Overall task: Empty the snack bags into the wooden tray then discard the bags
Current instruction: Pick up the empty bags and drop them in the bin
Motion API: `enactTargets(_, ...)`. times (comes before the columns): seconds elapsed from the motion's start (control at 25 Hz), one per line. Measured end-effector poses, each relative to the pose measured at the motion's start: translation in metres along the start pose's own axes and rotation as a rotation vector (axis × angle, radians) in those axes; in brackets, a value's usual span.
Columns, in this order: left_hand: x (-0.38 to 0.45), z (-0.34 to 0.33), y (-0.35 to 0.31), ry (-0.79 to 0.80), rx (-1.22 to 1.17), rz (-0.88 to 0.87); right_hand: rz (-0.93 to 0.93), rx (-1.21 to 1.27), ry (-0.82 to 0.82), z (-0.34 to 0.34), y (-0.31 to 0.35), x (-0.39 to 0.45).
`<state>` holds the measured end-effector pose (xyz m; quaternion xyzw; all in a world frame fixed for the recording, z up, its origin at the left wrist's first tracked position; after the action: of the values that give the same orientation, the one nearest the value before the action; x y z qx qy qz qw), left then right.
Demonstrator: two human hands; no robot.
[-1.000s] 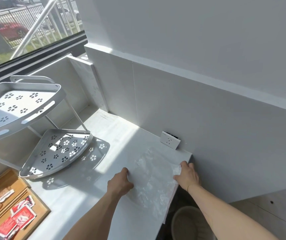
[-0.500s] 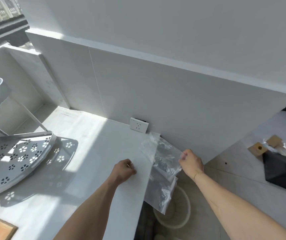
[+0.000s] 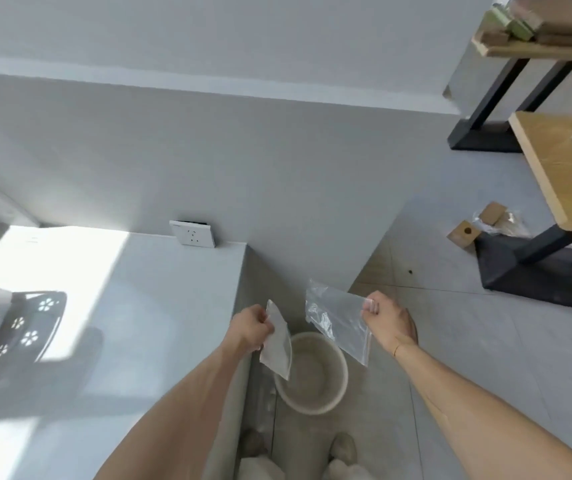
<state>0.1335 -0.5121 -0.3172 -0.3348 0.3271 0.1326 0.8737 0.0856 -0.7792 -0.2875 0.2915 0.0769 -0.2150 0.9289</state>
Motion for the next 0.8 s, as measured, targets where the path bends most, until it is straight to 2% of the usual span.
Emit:
enactTargets(0.2, 0.018, -0.066, -0.009, -0.009, 0.117, 0.060, -0.029, 0.011, 0.093, -0.017, -0.060, 0.007)
enactTargets(0.4, 0.057, -0.125, 0.014, -0.014, 0.179, 0.130, -0.085, 0.000, 0.150, -0.067, -0.116, 0.024)
enactTargets(0.6, 0.120, -0.184, 0.055, -0.042, 0.191, 0.187, -0.112, 0.010, 0.179, -0.144, -0.162, 0.055)
enactTargets(0.8, 0.195, -0.253, 0.107, -0.015, 0.204, 0.247, -0.185, -0.028, 0.232, -0.251, -0.214, 0.089)
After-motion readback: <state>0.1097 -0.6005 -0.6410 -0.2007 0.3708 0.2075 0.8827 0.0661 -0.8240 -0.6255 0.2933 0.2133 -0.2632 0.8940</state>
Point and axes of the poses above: each hand's wrist, its own x-axis towards the middle knuckle, its own z-axis out of the back of the hand, y = z × x, the point moved 3 cm from there along x, towards the middle knuckle, and after that the axes turned 9 degrees about z, right-handed, at the moved point
